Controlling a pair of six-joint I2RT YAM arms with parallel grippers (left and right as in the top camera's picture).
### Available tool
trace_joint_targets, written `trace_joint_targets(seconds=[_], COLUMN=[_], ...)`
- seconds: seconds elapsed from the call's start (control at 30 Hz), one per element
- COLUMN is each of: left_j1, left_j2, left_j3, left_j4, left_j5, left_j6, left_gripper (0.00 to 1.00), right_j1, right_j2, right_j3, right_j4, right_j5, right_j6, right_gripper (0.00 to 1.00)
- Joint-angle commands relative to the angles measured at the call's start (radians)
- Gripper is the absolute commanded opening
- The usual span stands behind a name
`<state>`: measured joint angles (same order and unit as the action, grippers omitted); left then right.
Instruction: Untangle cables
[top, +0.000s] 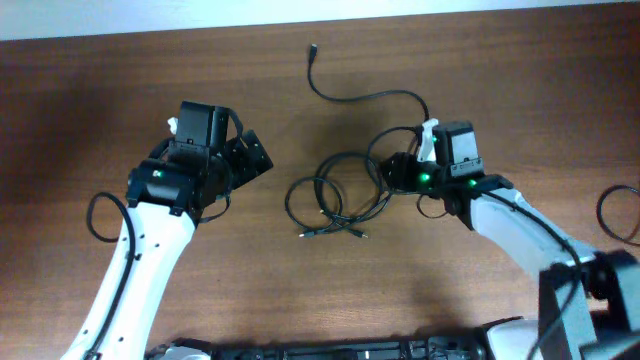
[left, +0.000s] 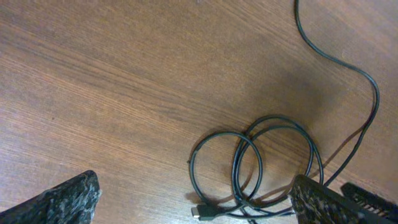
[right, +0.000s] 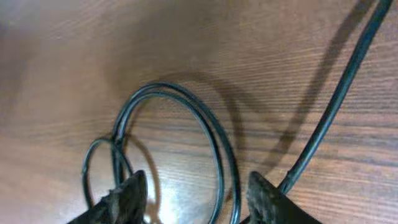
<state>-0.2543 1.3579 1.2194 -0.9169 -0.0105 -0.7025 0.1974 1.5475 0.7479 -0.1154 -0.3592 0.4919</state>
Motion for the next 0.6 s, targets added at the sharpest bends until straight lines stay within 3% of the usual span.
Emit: trace_joint_targets(seconds=[0.0, 0.13, 0.2, 0.3, 0.37, 0.57], left_j1=[0.0, 0.0, 0.0, 0.0, 0.0, 0.0], left_j2=[-0.004, -0.004, -0.004, -0.004, -0.004, -0.004], left_j3=[0.0, 0.0, 0.0, 0.0, 0.0, 0.0], left_j4=[0.002, 0.002, 0.002, 0.002, 0.002, 0.002], left_j5=[-0.012, -0.012, -0.012, -0.012, -0.012, -0.012], left_j6=[0.012, 0.012, 0.012, 0.012, 0.012, 0.012], left_gripper=[0.99, 0.99, 0.99, 0.99, 0.99, 0.99], right_j1=[0.005, 0.005, 0.005, 0.005, 0.005, 0.005], right_j2=[0.09, 0.161, 0.161, 0.161, 0.161, 0.074], right_j3=[0.003, 0.003, 0.003, 0.003, 0.003, 0.085], right_j4=[0.032, 0.05, 0.048, 0.044, 0.037, 0.085], right_j5=[0.012, -0.043, -0.092, -0.171, -0.193, -0.691], right_j6=[-0.043, -0.043, -0.043, -0.043, -0.043, -0.118], right_gripper=[0.48, 0.41, 0.27, 0.22, 0.04, 0.04])
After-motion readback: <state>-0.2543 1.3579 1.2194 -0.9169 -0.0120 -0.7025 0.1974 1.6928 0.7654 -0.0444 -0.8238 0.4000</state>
